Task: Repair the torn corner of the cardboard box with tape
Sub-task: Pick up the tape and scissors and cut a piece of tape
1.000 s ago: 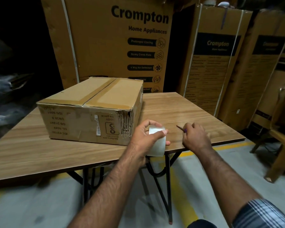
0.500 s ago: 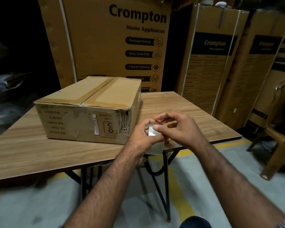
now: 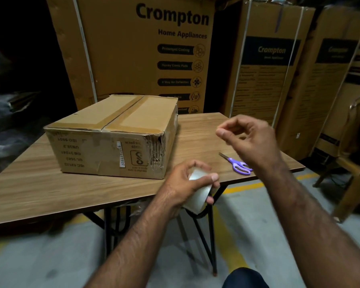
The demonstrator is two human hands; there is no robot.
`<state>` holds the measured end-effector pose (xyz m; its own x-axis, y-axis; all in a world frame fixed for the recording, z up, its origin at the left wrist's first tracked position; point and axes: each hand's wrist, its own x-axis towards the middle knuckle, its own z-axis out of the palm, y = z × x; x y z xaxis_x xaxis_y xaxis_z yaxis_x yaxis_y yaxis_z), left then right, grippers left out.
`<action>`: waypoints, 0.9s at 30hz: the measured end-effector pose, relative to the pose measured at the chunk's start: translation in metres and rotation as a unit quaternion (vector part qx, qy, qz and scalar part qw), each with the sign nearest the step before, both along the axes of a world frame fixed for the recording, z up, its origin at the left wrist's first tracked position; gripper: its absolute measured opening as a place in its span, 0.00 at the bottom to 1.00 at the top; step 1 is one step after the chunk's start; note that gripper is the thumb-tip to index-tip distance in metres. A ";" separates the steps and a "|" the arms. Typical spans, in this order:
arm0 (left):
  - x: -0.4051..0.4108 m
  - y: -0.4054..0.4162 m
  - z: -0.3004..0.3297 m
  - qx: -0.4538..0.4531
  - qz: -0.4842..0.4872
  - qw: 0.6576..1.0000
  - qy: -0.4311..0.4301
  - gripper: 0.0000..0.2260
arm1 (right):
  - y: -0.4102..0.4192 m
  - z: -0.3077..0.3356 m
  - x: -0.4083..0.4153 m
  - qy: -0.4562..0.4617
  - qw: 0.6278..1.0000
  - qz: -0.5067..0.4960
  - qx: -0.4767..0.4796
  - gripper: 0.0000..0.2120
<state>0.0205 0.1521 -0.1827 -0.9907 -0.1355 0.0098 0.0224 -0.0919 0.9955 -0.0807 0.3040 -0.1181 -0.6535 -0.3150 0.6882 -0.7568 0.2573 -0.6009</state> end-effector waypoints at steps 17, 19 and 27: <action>0.000 0.043 -0.066 0.106 0.103 0.983 -0.107 0.11 | -0.018 -0.048 -0.045 -0.180 0.959 -0.007 0.217 0.16; -0.004 0.046 -0.070 0.110 0.107 0.981 -0.117 0.11 | -0.020 -0.054 -0.050 -0.184 0.957 -0.009 0.226 0.23; -0.021 0.049 -0.071 0.113 0.125 0.977 -0.128 0.11 | -0.023 -0.072 -0.069 -0.179 0.962 -0.030 0.205 0.22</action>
<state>-0.0001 0.2012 -0.2539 -0.8923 -0.3439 -0.2925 -0.1747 -0.3345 0.9261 -0.1500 0.2814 -0.1904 -0.8514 -0.4657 0.2411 -0.4960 0.5656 -0.6589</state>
